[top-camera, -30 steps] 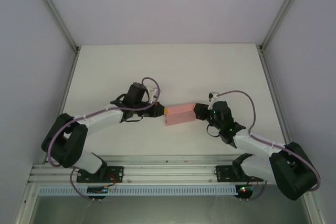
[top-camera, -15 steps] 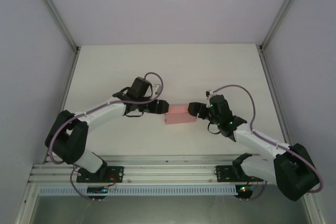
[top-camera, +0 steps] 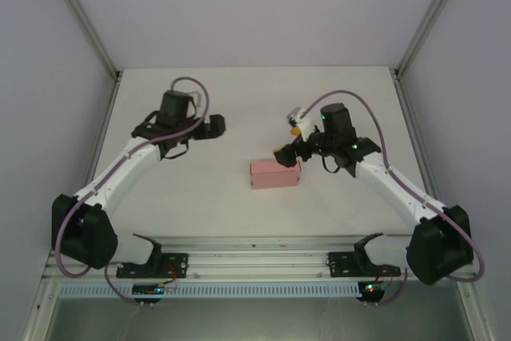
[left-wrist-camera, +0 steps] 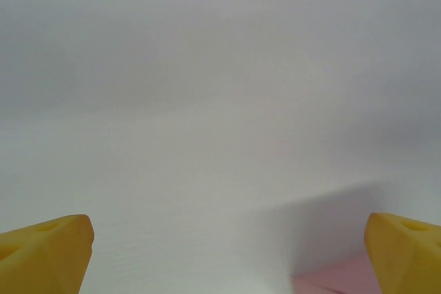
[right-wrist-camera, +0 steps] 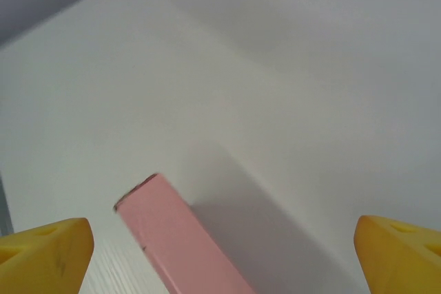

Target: Assemble paper box

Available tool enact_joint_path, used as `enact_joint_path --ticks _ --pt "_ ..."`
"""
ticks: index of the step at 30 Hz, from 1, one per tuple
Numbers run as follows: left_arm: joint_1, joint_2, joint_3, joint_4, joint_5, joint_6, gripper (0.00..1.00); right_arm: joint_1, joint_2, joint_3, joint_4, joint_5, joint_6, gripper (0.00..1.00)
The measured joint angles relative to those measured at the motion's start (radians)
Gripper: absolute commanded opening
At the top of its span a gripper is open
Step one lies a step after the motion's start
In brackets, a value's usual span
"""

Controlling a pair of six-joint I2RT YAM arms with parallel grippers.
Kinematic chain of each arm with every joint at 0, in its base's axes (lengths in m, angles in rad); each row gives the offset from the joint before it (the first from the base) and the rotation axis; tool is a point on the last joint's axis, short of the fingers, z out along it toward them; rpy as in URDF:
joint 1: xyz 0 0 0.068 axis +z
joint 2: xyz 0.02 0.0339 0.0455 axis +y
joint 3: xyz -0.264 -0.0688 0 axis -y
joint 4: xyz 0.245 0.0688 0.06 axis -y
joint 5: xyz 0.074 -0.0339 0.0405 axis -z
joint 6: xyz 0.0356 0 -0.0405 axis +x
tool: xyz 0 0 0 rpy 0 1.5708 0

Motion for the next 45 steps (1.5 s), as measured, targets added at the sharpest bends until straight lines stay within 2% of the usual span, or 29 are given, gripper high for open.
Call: enact_joint_path --ticks 3,7,12,16,19,25,27,28,30,32,40,45 --pt "0.065 -0.036 -0.049 -0.011 -0.034 0.004 1.0 0.025 0.077 0.081 -0.141 -0.039 -0.247 0.99" --pt "0.091 -0.093 -0.126 -0.027 -0.079 0.014 1.0 0.05 0.184 0.185 -0.337 -0.054 -0.514 0.99" --pt "0.109 -0.139 -0.184 -0.035 -0.119 0.023 1.0 0.116 0.282 0.253 -0.462 0.026 -0.678 0.99" --pt "0.115 -0.15 -0.192 -0.035 -0.139 0.023 1.0 0.178 0.365 0.271 -0.481 0.156 -0.715 0.99" --pt "0.116 -0.15 -0.193 -0.036 -0.143 0.023 0.99 0.188 0.436 0.303 -0.496 0.225 -0.721 0.98" --pt "0.116 -0.15 -0.194 -0.037 -0.146 0.026 1.0 0.214 0.522 0.343 -0.517 0.319 -0.73 0.86" --pt "0.116 -0.15 -0.194 -0.037 -0.146 0.026 1.0 0.222 0.534 0.345 -0.521 0.33 -0.729 0.75" --pt "0.116 -0.15 -0.194 -0.037 -0.146 0.026 1.0 0.226 0.537 0.345 -0.524 0.338 -0.734 0.6" --pt "0.116 -0.153 -0.194 -0.039 -0.146 0.03 1.0 0.23 0.537 0.346 -0.525 0.351 -0.732 0.4" --pt "0.116 -0.158 -0.195 -0.042 -0.146 0.032 1.0 0.23 0.537 0.35 -0.524 0.364 -0.729 0.3" --pt "0.116 -0.187 -0.196 -0.043 -0.147 0.033 1.0 0.236 0.482 0.357 -0.443 0.483 -0.71 0.27" --pt "0.116 -0.196 -0.209 -0.042 -0.148 0.033 1.0 0.247 0.401 0.306 -0.14 0.646 -0.685 0.27"
